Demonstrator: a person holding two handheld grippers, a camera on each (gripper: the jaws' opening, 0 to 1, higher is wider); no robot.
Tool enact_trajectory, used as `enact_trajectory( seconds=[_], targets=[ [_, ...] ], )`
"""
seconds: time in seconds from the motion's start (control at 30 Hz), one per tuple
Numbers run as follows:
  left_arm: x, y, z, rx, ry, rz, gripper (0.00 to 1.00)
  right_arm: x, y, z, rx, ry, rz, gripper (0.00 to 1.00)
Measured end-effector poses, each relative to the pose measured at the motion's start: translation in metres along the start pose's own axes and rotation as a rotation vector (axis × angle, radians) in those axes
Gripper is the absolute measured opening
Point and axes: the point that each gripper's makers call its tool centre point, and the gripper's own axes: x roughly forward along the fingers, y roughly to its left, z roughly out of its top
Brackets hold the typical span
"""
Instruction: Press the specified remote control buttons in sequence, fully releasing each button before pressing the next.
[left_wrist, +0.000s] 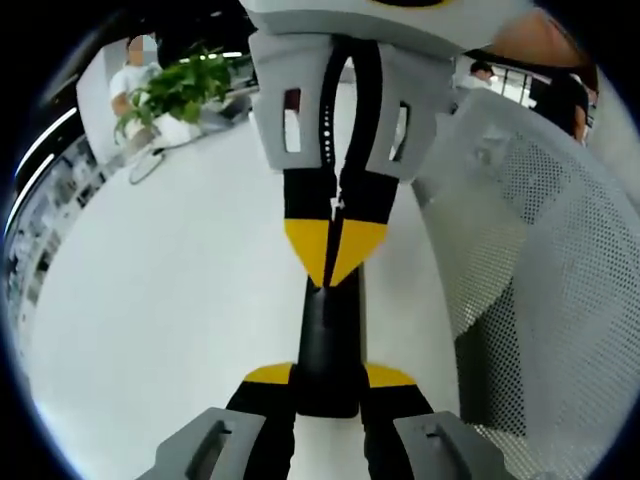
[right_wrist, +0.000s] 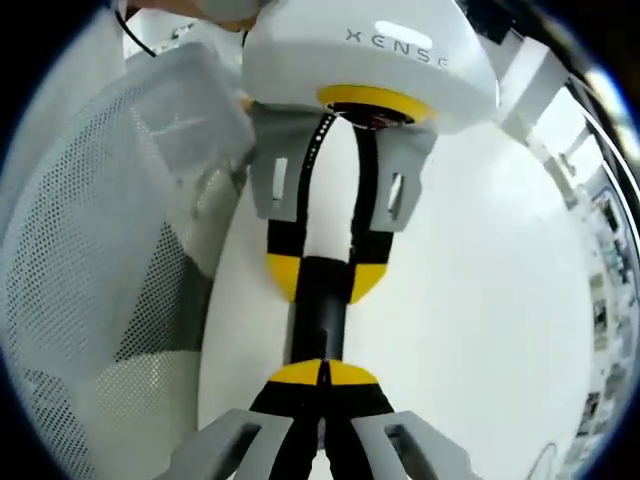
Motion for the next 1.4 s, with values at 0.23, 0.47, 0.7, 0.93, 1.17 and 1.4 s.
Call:
enact_trajectory(
  seconds=[0.23,0.47,0.7,0.93,1.17,1.4],
  targets=[
    [0.000,0.001,0.000,0.001,-0.001,-0.001,0.23,0.004,0.001,0.002,-0.001,0.002,0.019,0.00],
    [0.001,0.003,-0.001,0.000,-0.004,0.000,0.23,0.008,0.000,0.004,-0.001,0.002,0.038,0.00],
    [-0.001,-0.001,0.003,-0.001,-0.006,0.000,0.23,0.012,0.001,0.000,-0.007,0.022,0.057,0.00],
    [-0.001,-0.001,0.003,-0.007,-0.014,0.000,0.23,0.012,0.000,0.000,0.033,0.017,0.090,0.00],
    [0.000,0.000,0.003,-0.012,-0.018,-0.002,0.23,0.013,0.000,0.000,0.033,0.040,0.130,0.00],
    [0.000,0.000,0.002,-0.011,-0.019,-0.003,0.23,0.014,0.003,0.000,-0.052,0.107,0.119,0.00]
  ],
)
